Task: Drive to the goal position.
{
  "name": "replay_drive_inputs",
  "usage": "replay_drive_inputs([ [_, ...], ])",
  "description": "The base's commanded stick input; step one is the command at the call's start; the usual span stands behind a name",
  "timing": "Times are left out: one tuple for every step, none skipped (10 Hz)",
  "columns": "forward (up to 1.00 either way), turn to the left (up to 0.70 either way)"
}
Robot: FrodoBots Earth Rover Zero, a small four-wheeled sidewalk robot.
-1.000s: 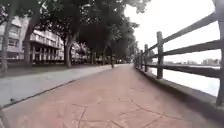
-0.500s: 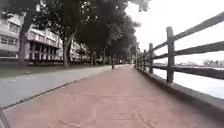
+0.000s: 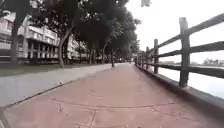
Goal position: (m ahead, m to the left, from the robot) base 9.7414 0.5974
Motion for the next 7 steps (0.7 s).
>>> replay_drive_inputs([
  [0.98, -0.01],
  [0.95, -0.24],
  [0.93, -0.32],
  [0.92, -0.31],
  [0.91, -0.31],
  [0.91, -0.31],
  [0.91, -0.21],
])
